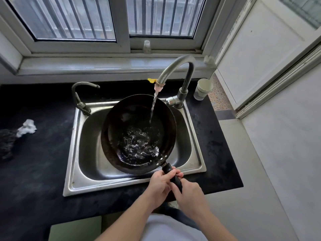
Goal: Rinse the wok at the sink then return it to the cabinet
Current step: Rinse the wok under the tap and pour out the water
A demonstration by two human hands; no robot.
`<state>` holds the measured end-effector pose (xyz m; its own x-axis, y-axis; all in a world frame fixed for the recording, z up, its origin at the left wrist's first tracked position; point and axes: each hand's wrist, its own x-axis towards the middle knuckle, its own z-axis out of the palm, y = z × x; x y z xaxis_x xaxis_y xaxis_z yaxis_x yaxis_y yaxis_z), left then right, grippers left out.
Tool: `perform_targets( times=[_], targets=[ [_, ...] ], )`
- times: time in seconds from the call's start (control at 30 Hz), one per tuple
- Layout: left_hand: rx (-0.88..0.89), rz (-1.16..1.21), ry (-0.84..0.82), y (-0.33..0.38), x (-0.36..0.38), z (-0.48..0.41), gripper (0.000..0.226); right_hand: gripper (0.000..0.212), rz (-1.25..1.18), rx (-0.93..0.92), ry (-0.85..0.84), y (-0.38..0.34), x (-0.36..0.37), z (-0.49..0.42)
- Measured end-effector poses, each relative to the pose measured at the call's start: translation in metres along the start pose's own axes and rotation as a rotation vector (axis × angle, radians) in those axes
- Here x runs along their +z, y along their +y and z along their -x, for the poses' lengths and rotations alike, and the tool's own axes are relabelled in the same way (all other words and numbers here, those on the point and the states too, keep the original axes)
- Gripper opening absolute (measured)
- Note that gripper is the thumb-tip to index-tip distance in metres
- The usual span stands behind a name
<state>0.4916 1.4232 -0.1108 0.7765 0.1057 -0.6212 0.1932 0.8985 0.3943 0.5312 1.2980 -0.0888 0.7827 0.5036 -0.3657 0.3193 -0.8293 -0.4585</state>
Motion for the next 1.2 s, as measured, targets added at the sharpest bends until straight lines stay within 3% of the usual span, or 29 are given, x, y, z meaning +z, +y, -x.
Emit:
perform_targets(
  times=[0.33, 0.67, 0.87, 1.2],
  targets=[
    [0.067, -0.171, 0.21, -0.005, -0.017, 0.014, 0.024, 0.035, -0.164, 0.022, -0.156, -0.013, 0.007, 0.003],
    [0.083, -0.175, 0.355, 0.0, -0.014, 0.017, 0.009, 0.033, -0.235, -0.008, -0.236, -0.013, 0.017, -0.013],
    [0.099, -0.163, 0.443, 0.004, -0.023, 0.024, 0.012, 0.032, -0.242, -0.007, -0.328, -0.023, 0.022, -0.017],
    [0.008, -0.185, 0.397, -0.018, -0.013, 0.016, 0.009, 0.032, -0.216, 0.072, -0.298, -0.002, 0.013, -0.004]
  ],
)
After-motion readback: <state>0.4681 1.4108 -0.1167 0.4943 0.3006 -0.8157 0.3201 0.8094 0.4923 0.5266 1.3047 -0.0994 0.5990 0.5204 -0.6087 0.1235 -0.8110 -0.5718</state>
